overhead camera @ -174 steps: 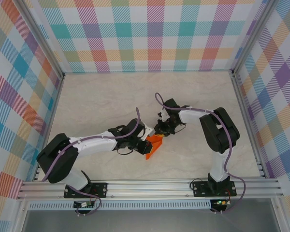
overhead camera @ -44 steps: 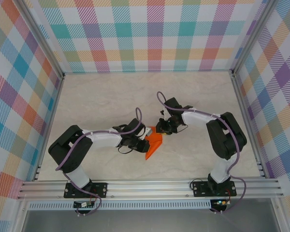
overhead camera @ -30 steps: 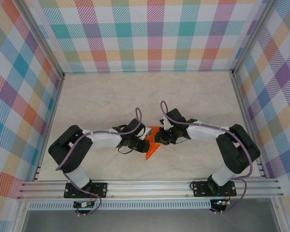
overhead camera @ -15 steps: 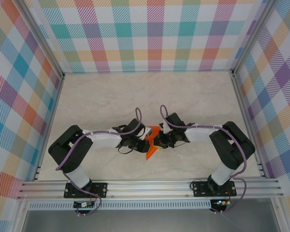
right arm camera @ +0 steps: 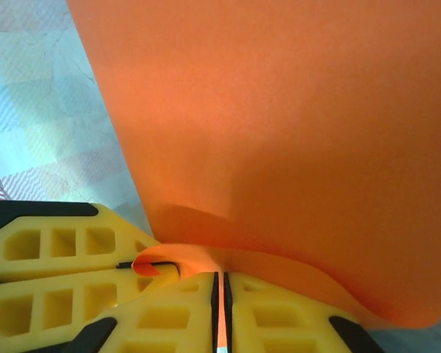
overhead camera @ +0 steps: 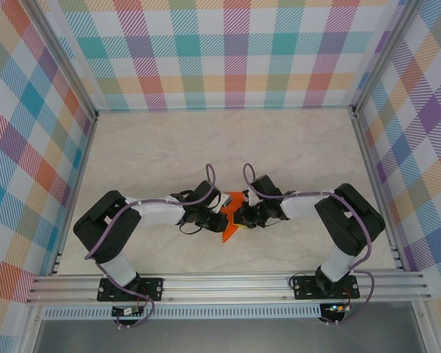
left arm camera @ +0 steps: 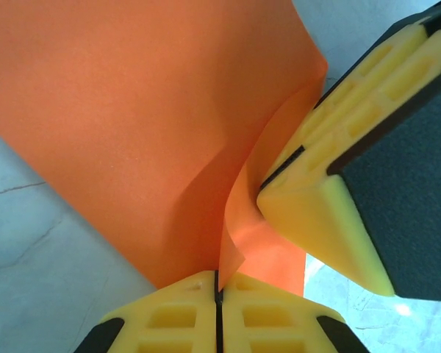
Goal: Fold a paper plane with a square sheet of paper (pick it up from the middle)
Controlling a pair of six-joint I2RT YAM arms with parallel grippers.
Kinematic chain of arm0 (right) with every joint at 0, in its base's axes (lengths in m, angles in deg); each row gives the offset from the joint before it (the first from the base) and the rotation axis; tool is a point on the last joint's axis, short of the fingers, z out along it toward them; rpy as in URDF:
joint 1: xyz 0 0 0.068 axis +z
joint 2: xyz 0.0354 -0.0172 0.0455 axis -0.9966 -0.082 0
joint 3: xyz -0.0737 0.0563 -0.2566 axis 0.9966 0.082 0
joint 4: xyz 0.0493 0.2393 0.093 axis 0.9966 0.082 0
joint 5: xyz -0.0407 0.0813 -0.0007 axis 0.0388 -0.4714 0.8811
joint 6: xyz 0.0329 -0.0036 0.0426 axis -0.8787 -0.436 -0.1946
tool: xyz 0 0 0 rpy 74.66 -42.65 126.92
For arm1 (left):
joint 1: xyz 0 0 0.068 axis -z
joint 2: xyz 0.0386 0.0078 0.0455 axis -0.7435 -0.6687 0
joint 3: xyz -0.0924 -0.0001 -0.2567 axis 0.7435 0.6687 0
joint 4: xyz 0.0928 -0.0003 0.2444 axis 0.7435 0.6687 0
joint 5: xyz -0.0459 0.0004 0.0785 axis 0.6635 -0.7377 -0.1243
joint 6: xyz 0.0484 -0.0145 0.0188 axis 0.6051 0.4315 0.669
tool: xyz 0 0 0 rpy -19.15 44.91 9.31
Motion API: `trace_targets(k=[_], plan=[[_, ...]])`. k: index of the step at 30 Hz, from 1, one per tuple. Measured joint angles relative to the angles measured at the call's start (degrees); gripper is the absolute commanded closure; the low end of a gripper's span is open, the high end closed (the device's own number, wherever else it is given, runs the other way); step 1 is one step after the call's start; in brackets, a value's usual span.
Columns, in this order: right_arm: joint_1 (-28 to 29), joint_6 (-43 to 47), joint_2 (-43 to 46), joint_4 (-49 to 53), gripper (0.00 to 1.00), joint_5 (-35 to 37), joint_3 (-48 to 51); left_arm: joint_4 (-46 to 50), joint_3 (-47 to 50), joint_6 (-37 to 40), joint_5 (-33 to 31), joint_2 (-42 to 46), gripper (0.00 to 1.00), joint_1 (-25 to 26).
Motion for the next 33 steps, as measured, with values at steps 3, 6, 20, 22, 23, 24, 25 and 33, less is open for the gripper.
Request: trace_targets(k=[3, 6, 20, 22, 23, 24, 25, 33], plan=[[-0.3, 0.3, 1.9, 1.7, 0.86, 1.0, 0.0, 0.0, 0.1, 0.0, 0.0, 0.0, 0.92, 0.0], [-1.4, 0.5, 2.5, 2.3, 0.86, 1.3, -0.2, 0.0, 0.1, 0.0, 0.0, 0.0, 0.92, 0.0], [-2.7, 2.6, 0.2, 7.1, 0.87, 3.9, -2.8, -0.1, 0.1, 0.0, 0.0, 0.0, 0.93, 0.0], [-2.8, 3.0, 0.8, 8.3, 0.87, 4.3, -3.2, -0.1, 0.2, 0.0, 0.0, 0.0, 0.93, 0.0], [-3.1, 3.3, 1.2, 8.9, 0.87, 4.3, -3.5, -0.1, 0.2, 0.0, 0.0, 0.1, 0.93, 0.0], [-3.3, 3.4, 1.4, 9.3, 0.87, 4.3, -3.8, -0.1, 0.2, 0.0, 0.0, 0.1, 0.93, 0.0], [-3.6, 3.5, 1.5, 9.3, 0.87, 4.2, -4.1, -0.1, 0.2, 0.0, 0.0, 0.1, 0.93, 0.0], [-4.9, 3.7, -0.9, 8.6, 0.88, 4.3, -4.4, -0.1, 0.2, 0.0, 0.0, 0.1, 0.93, 0.0]])
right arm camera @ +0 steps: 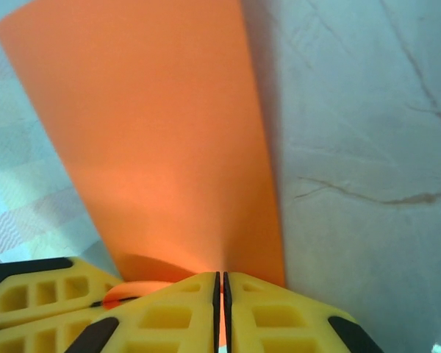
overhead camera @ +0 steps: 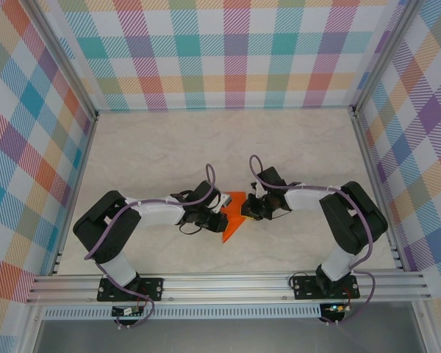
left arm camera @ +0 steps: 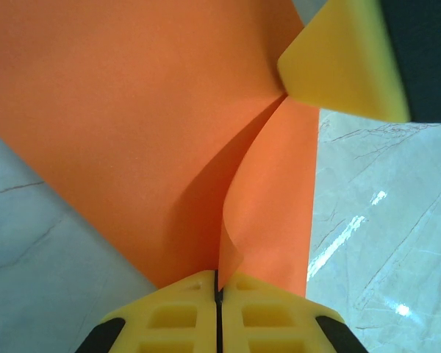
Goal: Fold a paper plane with a square sheet of paper (pick it up from the middle)
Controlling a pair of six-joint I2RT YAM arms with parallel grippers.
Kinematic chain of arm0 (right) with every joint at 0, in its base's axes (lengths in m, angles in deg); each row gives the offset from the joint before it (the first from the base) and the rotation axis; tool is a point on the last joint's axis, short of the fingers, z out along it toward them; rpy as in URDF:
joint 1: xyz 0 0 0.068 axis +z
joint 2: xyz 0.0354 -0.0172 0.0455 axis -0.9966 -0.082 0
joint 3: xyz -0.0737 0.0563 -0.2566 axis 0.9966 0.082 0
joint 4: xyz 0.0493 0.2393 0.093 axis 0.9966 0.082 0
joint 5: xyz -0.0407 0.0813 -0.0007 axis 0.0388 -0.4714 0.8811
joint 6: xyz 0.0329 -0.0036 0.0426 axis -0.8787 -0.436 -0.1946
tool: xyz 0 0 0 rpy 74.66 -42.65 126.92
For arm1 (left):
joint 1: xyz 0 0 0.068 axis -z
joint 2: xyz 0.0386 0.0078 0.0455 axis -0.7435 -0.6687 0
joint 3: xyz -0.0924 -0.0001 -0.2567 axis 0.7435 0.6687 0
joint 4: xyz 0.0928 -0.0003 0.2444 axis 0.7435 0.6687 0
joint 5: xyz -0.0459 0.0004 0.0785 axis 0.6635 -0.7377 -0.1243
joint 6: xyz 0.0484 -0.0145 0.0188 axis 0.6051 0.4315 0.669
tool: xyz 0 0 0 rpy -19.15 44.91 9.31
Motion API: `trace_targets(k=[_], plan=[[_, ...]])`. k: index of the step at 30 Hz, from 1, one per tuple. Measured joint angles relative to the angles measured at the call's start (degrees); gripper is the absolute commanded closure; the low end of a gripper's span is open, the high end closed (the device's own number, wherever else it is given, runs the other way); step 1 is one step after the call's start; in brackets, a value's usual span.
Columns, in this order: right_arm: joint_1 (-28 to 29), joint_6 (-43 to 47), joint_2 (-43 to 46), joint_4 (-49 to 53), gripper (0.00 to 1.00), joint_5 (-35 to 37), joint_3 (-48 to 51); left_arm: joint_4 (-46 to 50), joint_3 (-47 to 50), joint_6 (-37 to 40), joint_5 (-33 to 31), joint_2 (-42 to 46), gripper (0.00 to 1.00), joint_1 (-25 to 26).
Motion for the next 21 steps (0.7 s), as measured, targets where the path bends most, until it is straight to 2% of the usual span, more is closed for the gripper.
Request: trace_targets(k=[10, 15, 21], plan=[[-0.2, 0.4, 1.3, 0.6, 0.87, -0.3, 0.0, 0.0, 0.0, 0.0, 0.0, 0.0, 0.93, 0.0], [-0.1, 0.4, 4.4, -0.4, 0.87, -3.1, 0.0, 0.0, 0.0, 0.0, 0.0, 0.0, 0.93, 0.0], [1.4, 0.5, 3.0, -1.3, 0.87, -4.9, 0.0, 0.0, 0.0, 0.0, 0.0, 0.0, 0.93, 0.0]])
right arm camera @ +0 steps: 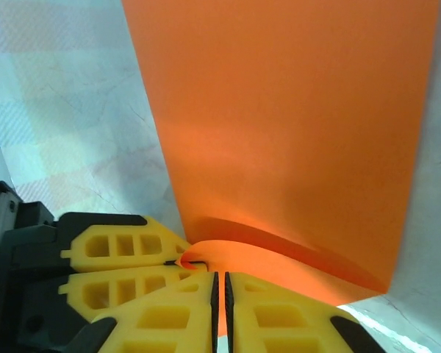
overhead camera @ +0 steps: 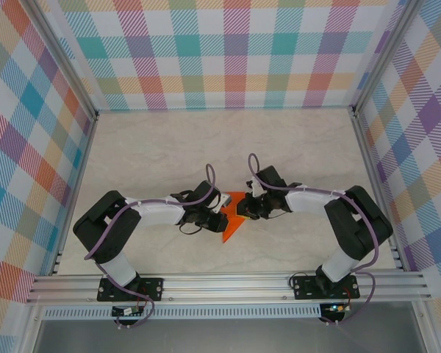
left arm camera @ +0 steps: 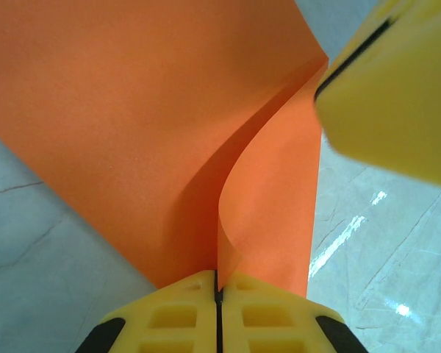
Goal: Fold a paper plane with a square sheet of paper (pick it up from the middle)
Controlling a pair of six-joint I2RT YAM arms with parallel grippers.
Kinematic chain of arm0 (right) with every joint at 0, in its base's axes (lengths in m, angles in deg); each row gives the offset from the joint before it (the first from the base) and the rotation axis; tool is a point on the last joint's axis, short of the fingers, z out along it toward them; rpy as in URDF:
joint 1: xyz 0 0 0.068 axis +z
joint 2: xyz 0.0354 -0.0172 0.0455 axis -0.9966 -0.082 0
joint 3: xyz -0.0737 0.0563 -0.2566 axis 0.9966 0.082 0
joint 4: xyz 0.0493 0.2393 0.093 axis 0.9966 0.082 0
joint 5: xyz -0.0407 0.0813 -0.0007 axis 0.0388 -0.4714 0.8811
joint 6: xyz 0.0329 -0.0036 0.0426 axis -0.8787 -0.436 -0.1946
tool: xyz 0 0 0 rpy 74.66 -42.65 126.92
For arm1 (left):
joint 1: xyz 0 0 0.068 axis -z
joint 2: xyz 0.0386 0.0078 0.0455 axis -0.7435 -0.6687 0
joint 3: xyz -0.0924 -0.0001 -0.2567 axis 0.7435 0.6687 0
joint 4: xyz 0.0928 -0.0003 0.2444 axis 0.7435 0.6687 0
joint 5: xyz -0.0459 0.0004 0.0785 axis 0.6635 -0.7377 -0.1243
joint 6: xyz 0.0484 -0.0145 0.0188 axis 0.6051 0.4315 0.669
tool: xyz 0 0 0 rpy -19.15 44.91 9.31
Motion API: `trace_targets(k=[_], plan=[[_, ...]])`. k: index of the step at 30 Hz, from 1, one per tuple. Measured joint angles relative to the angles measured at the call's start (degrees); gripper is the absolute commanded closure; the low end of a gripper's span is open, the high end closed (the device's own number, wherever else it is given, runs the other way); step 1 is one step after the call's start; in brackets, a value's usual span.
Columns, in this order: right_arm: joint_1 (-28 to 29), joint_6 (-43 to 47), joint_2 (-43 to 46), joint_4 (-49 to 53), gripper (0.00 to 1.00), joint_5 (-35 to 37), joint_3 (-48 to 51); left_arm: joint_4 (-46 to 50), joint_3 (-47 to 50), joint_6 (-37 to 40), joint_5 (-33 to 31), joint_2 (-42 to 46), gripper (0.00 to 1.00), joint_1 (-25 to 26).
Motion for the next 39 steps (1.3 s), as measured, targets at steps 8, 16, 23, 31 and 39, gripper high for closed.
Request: trace_targets(k=[8, 16, 23, 31, 39], plan=[[0.3, 1.0, -4.5, 0.3, 0.90, 0.0, 0.0, 0.1, 0.0, 0.0, 0.0, 0.0, 0.86, 0.0], [0.3, 2.2, -4.6, 0.7, 0.90, 0.3, -0.3, 5.5, -1.2, -1.7, -2.4, 2.6, 0.59, 0.0], [0.3, 2.4, -4.7, 1.0, 0.90, 0.5, -0.4, 10.6, -1.4, -7.2, -4.9, 12.4, 0.66, 0.0], [0.3, 2.4, -4.8, 1.4, 0.90, 0.7, -0.7, 4.3, 1.9, -16.4, -0.1, 17.8, 0.78, 0.9], [0.3, 2.4, -5.1, 2.3, 0.89, 0.7, -1.2, -1.3, 2.6, -20.6, 3.2, 11.3, 0.80, 4.5]])
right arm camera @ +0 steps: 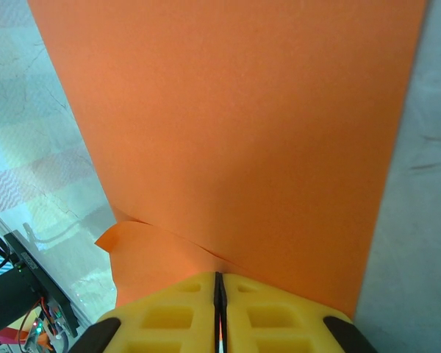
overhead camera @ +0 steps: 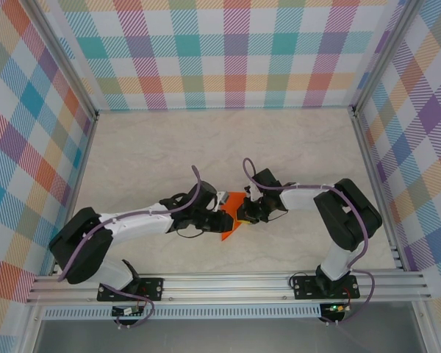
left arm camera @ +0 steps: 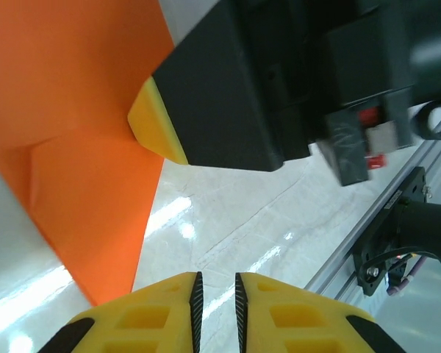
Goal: Fold a paper plane with a square sheet of paper (pick it up from the middle)
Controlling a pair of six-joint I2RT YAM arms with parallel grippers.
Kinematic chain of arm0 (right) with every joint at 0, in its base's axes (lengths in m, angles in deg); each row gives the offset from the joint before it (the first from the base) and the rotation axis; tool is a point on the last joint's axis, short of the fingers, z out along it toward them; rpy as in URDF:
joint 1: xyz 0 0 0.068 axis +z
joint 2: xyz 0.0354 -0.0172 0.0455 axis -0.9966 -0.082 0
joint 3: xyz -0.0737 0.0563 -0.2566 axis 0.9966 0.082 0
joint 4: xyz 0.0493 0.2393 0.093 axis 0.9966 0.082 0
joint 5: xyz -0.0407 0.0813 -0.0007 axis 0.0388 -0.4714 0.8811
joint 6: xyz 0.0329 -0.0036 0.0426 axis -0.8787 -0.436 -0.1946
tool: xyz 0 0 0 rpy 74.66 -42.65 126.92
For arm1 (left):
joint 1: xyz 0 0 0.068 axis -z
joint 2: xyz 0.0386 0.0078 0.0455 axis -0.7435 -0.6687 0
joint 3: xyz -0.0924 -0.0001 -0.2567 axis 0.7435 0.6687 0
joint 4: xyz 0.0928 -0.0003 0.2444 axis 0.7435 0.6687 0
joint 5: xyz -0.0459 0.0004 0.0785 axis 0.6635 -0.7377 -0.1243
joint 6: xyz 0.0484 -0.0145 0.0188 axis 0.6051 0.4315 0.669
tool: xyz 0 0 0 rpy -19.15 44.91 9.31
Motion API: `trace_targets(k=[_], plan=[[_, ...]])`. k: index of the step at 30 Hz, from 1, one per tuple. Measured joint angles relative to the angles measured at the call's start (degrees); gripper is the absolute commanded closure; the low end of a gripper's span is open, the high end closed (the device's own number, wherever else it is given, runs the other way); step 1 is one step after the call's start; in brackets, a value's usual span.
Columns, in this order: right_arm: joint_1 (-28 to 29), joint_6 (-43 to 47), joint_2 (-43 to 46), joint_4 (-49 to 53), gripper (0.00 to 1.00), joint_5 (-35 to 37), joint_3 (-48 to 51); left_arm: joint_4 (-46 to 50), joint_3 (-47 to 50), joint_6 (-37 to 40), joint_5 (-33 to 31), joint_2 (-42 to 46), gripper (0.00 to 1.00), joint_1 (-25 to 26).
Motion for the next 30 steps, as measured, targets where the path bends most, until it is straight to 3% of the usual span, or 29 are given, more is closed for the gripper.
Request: trace_targets(k=[9, 18, 30], plan=[[0.0, 0.0, 0.0, 0.4, 0.89, 0.2, -0.2, -1.5, -0.1, -1.2, 0.3, -6.7, 0.81, 0.7], [0.0, 0.0, 0.0, 0.5, 0.89, 0.2, -0.2, -2.1, 0.2, -1.5, 0.2, -8.0, 0.81, 0.7], [0.0, 0.0, 0.0, 0.4, 0.89, 0.4, -0.2, -10.5, 4.7, -3.7, 2.5, -9.5, 0.81, 0.6]])
